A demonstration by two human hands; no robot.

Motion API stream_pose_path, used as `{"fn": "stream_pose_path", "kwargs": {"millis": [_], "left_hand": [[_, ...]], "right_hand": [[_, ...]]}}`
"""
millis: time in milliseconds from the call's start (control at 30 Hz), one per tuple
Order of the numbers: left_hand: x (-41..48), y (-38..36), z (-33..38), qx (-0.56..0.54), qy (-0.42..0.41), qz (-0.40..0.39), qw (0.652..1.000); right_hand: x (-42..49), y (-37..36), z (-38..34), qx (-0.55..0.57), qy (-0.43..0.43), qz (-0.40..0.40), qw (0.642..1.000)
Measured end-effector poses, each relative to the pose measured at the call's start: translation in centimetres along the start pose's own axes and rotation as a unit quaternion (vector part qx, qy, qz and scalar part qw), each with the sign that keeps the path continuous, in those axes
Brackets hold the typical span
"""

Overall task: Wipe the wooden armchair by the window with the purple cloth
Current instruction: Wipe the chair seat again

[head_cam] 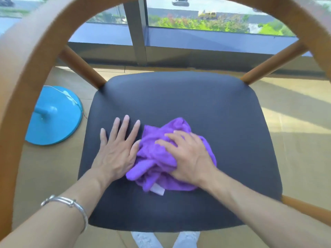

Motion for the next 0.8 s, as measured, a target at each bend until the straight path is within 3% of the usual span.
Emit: {"fn": "stream_pose_path", "kwargs": {"millis": [100,300,467,567,700,800], "left_hand": [[0.1,-0.6,-0.1,-0.007,0.006,0.01,1.0],[0.6,0.6,0.3,-0.078,0.055,0.082,0.992],[0.9,1.0,-0.3,-0.096,0.073,0.098,0.988],[0.7,1.1,-0.6,-0.119,0.068,0.086,0.987],[0.8,0.4,-0.6,-0.06,0.06,0.08,0.993],[0.7,-0.3,-0.6,-0.001,0.052,0.088,0.995]], "right_hand": [[5.6,-1.3,3.0,-0.025,-0.011,0.011,1.0],[14.1,-2.2,10.1,-0.08,-0.184,-0.076,0.977],[9.6,-1.4,7.1,-0.076,-0.113,-0.029,0.99],[3.3,0.6,2.8,-0.017,-0.066,0.023,0.997],[-4.6,1.3,-1.1,-0.015,-0.029,-0.026,0.999],[-4.9,1.2,-0.7,-0.024,-0.029,-0.035,0.999]]}}
Point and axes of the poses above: each hand's wrist, its own x-axis towards the middle knuckle, its own y-axis out of the back of the hand, z = x × y, the point moved 7 cm from there along x, towards the middle knuckle, and after that the axes turned 11 degrees about z, right-handed, at the moved point
